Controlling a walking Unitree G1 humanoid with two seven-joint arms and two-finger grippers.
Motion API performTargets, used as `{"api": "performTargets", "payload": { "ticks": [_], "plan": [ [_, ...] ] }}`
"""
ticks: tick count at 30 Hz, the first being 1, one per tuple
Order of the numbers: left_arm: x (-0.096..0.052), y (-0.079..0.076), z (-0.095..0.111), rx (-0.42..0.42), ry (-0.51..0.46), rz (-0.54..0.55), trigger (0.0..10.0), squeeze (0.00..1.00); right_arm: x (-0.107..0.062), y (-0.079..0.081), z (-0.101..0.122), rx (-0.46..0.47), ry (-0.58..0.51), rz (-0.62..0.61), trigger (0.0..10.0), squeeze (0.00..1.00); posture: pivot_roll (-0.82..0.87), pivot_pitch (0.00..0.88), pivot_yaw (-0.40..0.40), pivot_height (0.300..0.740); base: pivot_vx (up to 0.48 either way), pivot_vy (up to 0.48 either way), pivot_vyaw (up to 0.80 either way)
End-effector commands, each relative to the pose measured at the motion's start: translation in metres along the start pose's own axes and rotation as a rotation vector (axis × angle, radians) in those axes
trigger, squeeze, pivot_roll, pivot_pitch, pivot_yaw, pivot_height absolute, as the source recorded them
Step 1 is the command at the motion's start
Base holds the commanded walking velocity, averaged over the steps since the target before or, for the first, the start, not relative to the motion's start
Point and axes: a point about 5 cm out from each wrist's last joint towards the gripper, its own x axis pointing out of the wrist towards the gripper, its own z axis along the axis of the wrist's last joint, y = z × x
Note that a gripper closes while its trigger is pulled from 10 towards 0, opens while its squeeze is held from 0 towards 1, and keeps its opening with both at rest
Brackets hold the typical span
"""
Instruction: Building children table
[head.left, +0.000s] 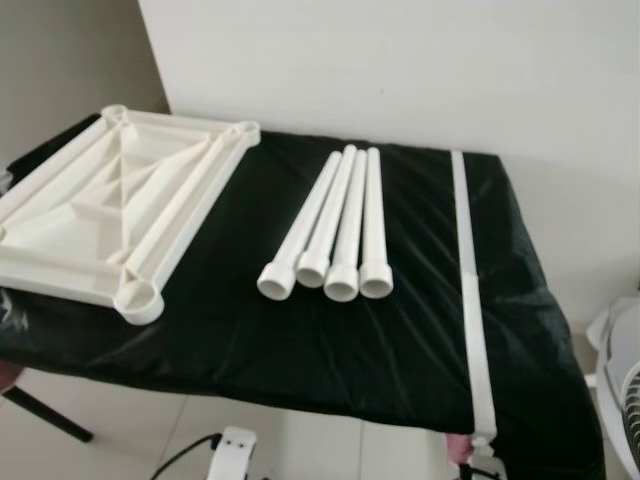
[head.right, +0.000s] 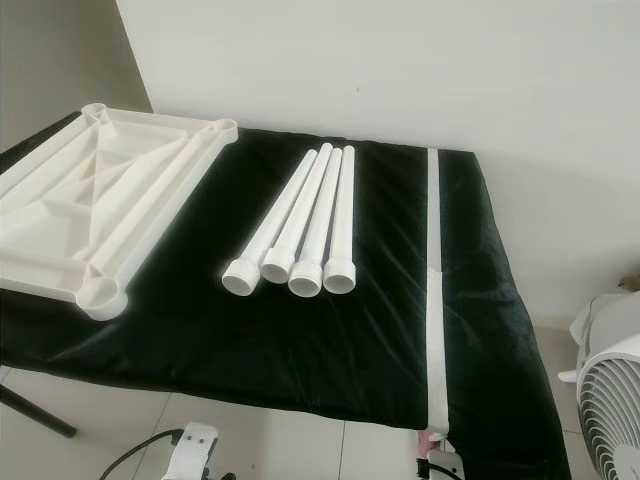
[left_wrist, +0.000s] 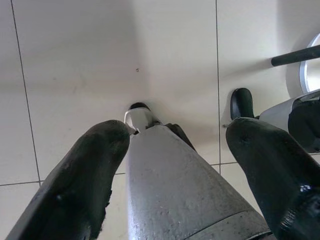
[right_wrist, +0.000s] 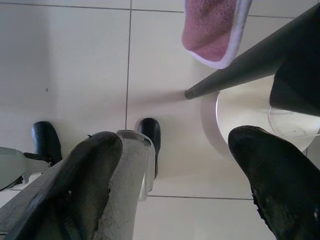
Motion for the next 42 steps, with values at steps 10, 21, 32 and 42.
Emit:
{"api": "performTargets", "payload": {
  "ticks": [10,21,32,42],
  "plan": [
    [-0.003,0.008,-0.009,-0.017,0.038,0.030,10.0,0.00,-0.001,0.010,-0.009,0.019,0.038,0.014,10.0,0.00,0.06,0.000,0.012,0.740,0.000,0.365,0.00],
    [-0.004,0.010,-0.011,-0.019,0.047,0.034,10.0,0.00,-0.004,0.010,-0.017,0.034,0.058,0.001,10.0,0.00,0.05,0.000,0.022,0.740,0.000,0.434,0.00],
    [-0.003,0.010,-0.010,-0.019,0.045,0.034,10.0,0.00,-0.004,0.008,-0.018,0.041,0.061,-0.004,10.0,0.00,0.05,0.000,0.026,0.740,0.000,0.438,0.00],
    [-0.003,0.009,-0.007,-0.005,0.040,0.032,10.0,0.00,-0.005,0.008,-0.019,0.050,0.065,-0.006,10.0,0.00,0.05,0.000,0.030,0.740,0.000,0.219,0.00]
  ]
}}
